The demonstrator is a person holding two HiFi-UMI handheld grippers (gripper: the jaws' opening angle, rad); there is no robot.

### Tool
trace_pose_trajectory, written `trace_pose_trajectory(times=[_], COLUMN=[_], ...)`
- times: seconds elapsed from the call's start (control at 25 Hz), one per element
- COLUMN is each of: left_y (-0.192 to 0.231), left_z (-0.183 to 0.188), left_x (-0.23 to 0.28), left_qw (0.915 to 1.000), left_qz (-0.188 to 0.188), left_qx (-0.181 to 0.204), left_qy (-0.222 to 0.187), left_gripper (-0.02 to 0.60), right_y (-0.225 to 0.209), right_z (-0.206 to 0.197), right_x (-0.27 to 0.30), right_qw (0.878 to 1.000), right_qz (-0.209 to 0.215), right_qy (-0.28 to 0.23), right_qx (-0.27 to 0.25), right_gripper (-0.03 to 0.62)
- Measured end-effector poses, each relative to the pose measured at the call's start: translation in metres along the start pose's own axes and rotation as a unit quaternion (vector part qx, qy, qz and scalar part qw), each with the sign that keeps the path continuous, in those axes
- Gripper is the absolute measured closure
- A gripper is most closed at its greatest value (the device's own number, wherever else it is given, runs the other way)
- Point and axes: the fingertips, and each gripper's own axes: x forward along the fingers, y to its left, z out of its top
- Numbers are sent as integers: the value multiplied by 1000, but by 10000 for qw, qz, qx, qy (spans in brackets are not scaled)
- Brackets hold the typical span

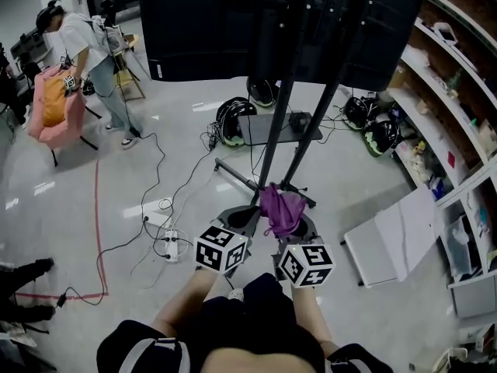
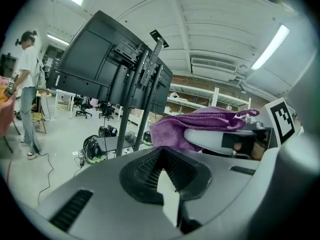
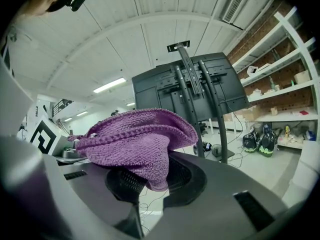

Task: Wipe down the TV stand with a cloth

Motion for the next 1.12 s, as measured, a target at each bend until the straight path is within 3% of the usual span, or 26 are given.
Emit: trace_pose_trajectory(times=[0.48,0.72,0.92,1.12], left_y=[34,60,73,92], left_z=[20,51,86,110], left_x=[57,108,156,201], left_qw=[9996,9990,9980,9979], left_qz=[265,426,529,551], left_qx=[67,-43,167,134], left_qy=[-7,-101,-317,-323], left_gripper=[575,575,575,575], right_y=[-32,-74,-114,-151], right_z=[8,39,72,94], right_x=[58,98,132,170], right_qw=[9993,9988,9982,9973], right_qz=[348,488,583,712], right_qy=[112,-15,-104,-110], right_qx=[101,61,-31,-116], right_gripper=[530,530,530,530])
